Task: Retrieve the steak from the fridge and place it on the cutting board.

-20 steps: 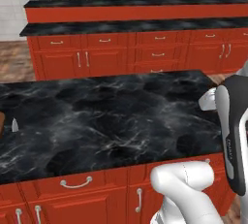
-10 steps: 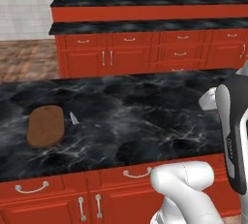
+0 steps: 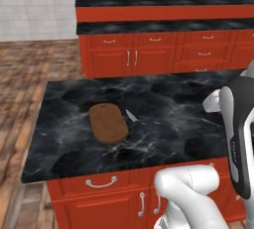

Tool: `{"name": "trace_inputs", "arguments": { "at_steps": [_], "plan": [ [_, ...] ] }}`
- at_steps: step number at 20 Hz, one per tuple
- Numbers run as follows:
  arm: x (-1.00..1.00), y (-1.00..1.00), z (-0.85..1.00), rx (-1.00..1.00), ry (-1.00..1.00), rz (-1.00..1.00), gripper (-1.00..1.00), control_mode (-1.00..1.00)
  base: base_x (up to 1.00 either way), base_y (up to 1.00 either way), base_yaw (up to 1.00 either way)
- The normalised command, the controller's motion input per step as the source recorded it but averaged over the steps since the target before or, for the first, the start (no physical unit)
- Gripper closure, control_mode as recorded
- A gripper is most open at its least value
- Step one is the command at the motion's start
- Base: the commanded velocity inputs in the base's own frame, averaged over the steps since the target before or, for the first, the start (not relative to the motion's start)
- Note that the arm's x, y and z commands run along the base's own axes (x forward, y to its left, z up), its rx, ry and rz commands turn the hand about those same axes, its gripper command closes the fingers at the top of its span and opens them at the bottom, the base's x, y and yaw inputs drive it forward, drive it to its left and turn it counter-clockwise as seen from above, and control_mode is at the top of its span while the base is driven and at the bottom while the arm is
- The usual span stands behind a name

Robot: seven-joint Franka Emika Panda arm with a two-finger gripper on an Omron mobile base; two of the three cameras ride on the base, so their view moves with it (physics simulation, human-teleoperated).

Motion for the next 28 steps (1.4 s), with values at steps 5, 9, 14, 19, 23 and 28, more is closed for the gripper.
{"name": "trace_inputs", "arguments": {
  "at_steps": [5, 9, 14, 19, 23, 28],
  "plan": [
    [0.00, 0.00, 0.00, 0.00, 0.00, 0.00, 1.00, 1.00, 0.08, 0.59, -0.03],
    [0.00, 0.00, 0.00, 0.00, 0.00, 0.00, 1.00, 1.00, 0.20, 0.35, -0.04],
    [0.00, 0.00, 0.00, 0.00, 0.00, 0.00, 1.00, 1.00, 0.36, 0.30, -0.03],
    [0.00, 0.00, 0.00, 0.00, 0.00, 0.00, 1.00, 1.00, 0.31, 0.27, -0.02],
    [0.00, 0.00, 0.00, 0.00, 0.00, 0.00, 1.00, 1.00, 0.23, 0.54, -0.08],
    [0.00, 0.00, 0.00, 0.00, 0.00, 0.00, 1.00, 1.00, 0.18, 0.68, -0.07]
  ]
}}
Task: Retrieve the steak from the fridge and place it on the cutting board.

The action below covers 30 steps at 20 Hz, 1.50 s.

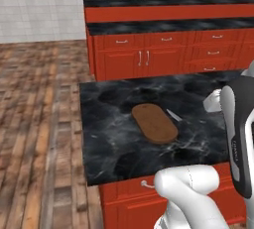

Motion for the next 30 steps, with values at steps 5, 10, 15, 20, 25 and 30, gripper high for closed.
{"name": "trace_inputs", "arguments": {
  "at_steps": [5, 10, 15, 20, 25, 30],
  "plan": [
    [0.00, 0.00, 0.00, 0.00, 0.00, 0.00, 1.00, 1.00, 0.18, 0.68, -0.05],
    [0.13, 0.01, 0.00, 0.00, 0.00, 0.00, 1.00, -1.00, 0.04, 0.06, -0.01],
    [0.29, 0.00, -0.04, 0.00, 0.00, 0.00, 1.00, -1.00, 0.00, 0.00, 0.00],
    [0.75, -0.03, -0.30, -0.09, 0.09, 0.00, 1.00, -1.00, 0.00, 0.00, 0.00],
    [0.92, -0.01, -0.50, -0.02, 0.15, 0.00, 1.00, -1.00, 0.00, 0.00, 0.00],
    [0.81, -0.12, -0.57, 0.07, 0.23, 0.00, 1.00, -1.00, 0.00, 0.00, 0.00]
  ]
}}
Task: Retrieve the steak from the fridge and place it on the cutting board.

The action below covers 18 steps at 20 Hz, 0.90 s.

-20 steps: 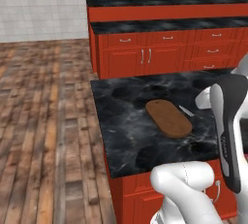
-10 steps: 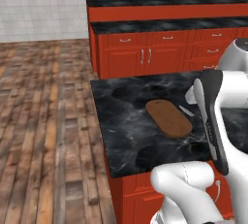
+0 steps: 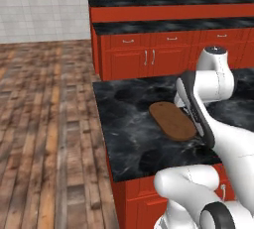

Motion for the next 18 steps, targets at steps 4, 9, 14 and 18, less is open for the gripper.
{"name": "trace_inputs", "arguments": {
  "at_steps": [4, 9, 14, 18],
  "plan": [
    [0.69, -0.20, -0.65, 0.12, 0.23, 0.00, 1.00, -1.00, 0.00, 0.00, 0.00],
    [0.77, -0.33, -0.70, 0.08, 0.15, 0.00, 1.00, -1.00, 0.00, 0.00, 0.00],
    [0.61, -0.13, -0.61, 0.00, 0.00, 0.00, 1.00, -1.00, 0.00, 0.00, 0.00],
    [0.64, -0.03, -0.41, 0.00, -0.08, 0.00, 1.00, -1.00, 0.00, 0.00, 0.00]
  ]
}}
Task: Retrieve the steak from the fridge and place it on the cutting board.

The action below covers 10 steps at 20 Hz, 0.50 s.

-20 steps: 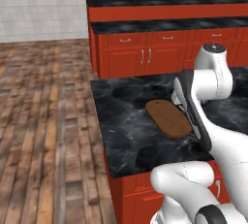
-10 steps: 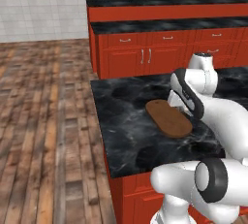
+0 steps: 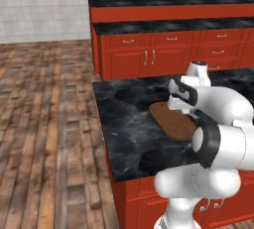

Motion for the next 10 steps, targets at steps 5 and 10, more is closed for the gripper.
{"name": "trace_inputs", "arguments": {
  "at_steps": [5, 10],
  "plan": [
    [0.57, 0.00, -0.32, 0.00, -0.06, 0.00, 1.00, -1.00, 0.00, 0.00, 0.00],
    [0.43, 0.00, -0.24, -0.01, -0.02, 0.00, 1.00, -1.00, 0.00, 0.00, 0.00]
  ]
}}
